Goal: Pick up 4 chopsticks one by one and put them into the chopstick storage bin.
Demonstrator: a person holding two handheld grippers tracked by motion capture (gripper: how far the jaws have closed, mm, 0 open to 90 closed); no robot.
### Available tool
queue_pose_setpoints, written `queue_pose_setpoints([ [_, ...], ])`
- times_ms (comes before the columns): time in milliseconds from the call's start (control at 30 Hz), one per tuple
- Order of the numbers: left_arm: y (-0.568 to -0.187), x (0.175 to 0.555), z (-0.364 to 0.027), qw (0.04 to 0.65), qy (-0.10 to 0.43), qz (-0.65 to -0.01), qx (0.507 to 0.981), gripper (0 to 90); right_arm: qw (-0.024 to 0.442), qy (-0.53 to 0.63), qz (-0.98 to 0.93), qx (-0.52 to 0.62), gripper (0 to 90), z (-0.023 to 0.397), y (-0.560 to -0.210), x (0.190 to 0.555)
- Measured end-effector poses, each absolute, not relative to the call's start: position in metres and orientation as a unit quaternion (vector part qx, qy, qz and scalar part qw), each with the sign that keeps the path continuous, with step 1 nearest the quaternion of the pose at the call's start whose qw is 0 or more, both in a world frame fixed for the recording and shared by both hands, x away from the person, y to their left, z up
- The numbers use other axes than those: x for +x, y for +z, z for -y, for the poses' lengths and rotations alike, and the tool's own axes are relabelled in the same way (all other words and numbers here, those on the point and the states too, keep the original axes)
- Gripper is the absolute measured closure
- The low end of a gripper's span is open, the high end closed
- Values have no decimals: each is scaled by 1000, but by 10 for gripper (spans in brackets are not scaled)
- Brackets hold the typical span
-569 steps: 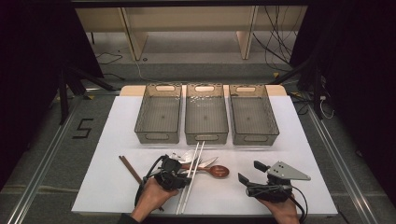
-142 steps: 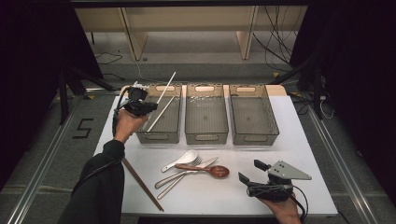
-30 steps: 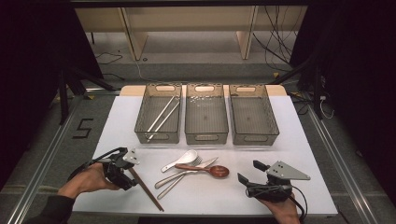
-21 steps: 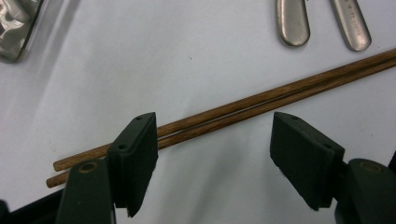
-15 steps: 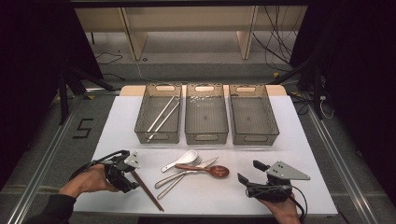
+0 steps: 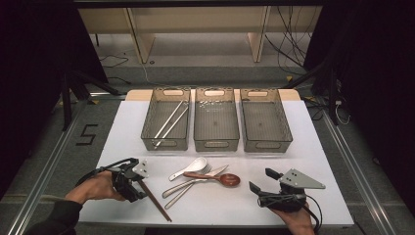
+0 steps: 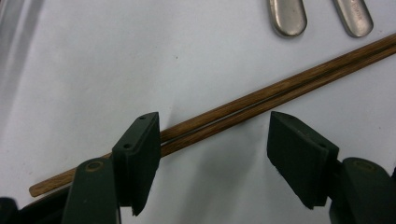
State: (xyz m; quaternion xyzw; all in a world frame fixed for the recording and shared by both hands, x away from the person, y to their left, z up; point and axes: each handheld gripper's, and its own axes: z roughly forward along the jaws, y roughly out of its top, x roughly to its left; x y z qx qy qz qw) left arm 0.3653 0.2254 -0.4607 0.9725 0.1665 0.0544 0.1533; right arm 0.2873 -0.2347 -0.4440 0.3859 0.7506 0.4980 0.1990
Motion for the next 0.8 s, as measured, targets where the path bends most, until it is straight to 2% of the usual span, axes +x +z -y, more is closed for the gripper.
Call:
queue_pose_setpoints([
  [333,-465,369,-225,152,45,-157,975,346,199,498,-751,385,259,235,-444,287],
  [533,-465,369,-226,130,45,-140,981,358,198,498,-751,386,259,235,-444,287],
  [800,-464,365,-226,92,40,-110,989,433,198,498,-751,386,259,235,-444,287],
])
